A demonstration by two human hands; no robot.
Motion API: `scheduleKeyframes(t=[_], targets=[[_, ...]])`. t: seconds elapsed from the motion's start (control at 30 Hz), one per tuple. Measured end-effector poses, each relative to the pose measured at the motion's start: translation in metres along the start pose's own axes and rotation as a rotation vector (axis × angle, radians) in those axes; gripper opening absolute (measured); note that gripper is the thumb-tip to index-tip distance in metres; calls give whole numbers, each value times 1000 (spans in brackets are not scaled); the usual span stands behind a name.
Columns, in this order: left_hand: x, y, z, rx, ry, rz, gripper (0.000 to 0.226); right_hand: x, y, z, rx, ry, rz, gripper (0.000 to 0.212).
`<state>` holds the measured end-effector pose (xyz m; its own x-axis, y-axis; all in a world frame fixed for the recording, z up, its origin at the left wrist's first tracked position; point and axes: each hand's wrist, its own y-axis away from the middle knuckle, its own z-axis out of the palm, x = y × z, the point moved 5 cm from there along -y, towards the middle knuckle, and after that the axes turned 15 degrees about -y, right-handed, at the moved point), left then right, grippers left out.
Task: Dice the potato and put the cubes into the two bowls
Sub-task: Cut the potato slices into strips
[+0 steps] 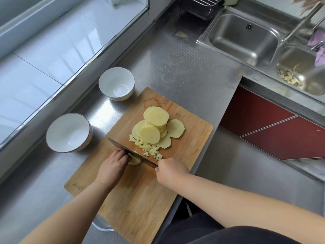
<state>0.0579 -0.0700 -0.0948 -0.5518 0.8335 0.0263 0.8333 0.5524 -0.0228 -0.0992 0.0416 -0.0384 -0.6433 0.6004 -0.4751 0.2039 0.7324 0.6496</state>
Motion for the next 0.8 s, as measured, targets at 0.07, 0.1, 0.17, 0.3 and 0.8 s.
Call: scheduleKeyframes(t=[0.07,0.1,0.17,0.3,0.8], targets=[[1,1,0,5,3,6,27,0,0,3,-3,-2,10,19],[1,1,-1,11,4,7,28,0,0,4,-4,3,15,19],[1,1,-2,25,8,7,29,-1,0,7,-8,16,26,18],[0,3,1,33,15,2,31,-3,2,12,-14,9,49,18],[-6,3,-4,4,19,-84,25,13,-13,13,-50,-153,140,27]])
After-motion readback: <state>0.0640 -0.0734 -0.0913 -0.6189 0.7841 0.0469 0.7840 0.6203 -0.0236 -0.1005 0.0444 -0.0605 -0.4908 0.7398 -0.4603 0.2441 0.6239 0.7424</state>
